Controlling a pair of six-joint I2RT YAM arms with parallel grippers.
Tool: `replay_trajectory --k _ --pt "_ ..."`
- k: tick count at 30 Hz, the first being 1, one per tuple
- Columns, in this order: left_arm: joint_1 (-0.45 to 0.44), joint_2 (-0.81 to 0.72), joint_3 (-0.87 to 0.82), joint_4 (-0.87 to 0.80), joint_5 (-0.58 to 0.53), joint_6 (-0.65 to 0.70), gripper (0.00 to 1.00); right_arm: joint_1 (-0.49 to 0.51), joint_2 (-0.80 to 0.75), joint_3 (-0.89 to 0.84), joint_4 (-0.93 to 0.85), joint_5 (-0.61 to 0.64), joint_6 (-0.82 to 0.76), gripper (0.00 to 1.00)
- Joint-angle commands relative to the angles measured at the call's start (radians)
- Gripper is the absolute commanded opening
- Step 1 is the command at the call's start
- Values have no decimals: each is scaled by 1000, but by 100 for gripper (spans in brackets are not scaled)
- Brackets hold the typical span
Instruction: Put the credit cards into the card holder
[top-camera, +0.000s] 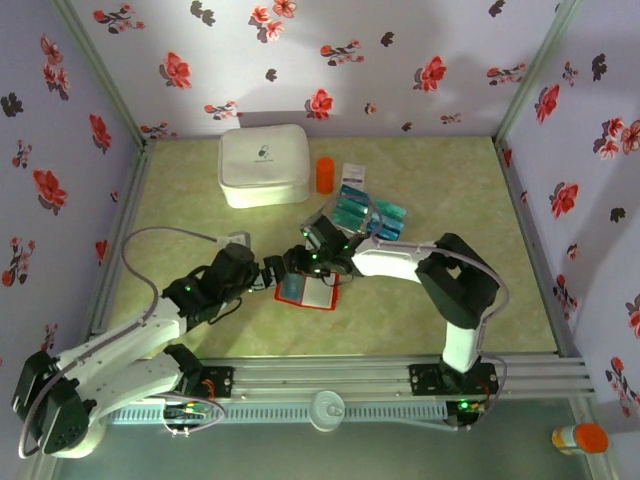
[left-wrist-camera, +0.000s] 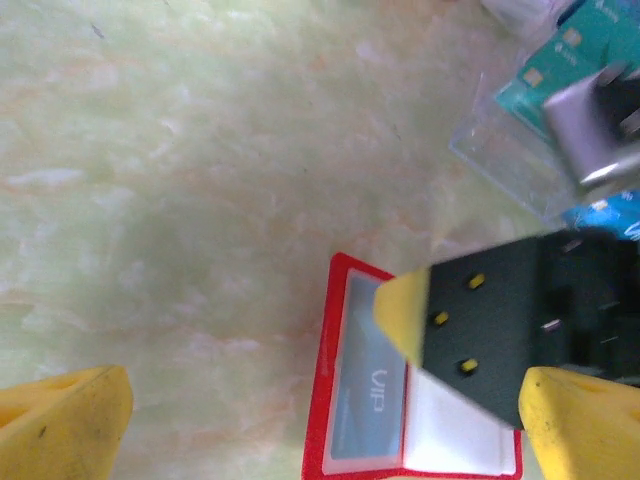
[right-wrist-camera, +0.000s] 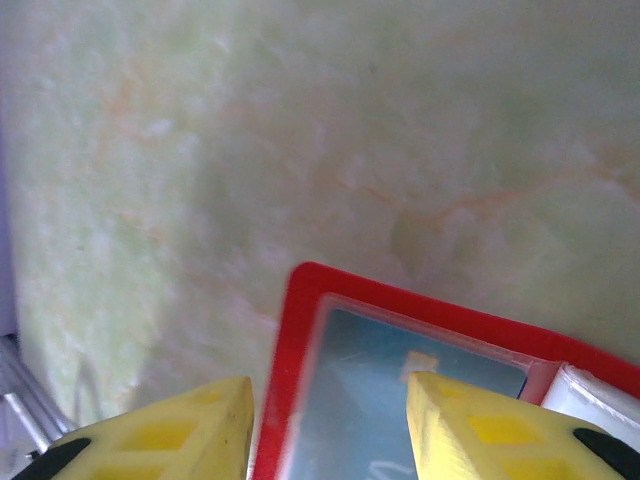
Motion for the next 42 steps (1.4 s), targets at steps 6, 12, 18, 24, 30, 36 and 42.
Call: replay_trajectory --k 6,12,18,24,30,36,42 --pt "17 -2 -27 -17 -2 3 100 -3 -54 9 -74 56 -19 44" --pt "16 51 -13 19 41 10 100 -40 -182 -79 -166 162 -54 42" --pt "-4 174 42 43 95 30 100 -77 -231 -133 -248 200 -111 27" --pt "-55 313 104 49 90 50 100 -85 -203 -133 -255 175 -138 9" --pt "-100 420 143 68 86 64 100 -85 -158 -123 -249 160 -149 3" --pt "-136 498 168 79 79 77 100 -85 -121 -131 -228 148 -149 3" --pt "-156 543 165 101 77 81 100 -86 -79 -124 -188 103 -136 2"
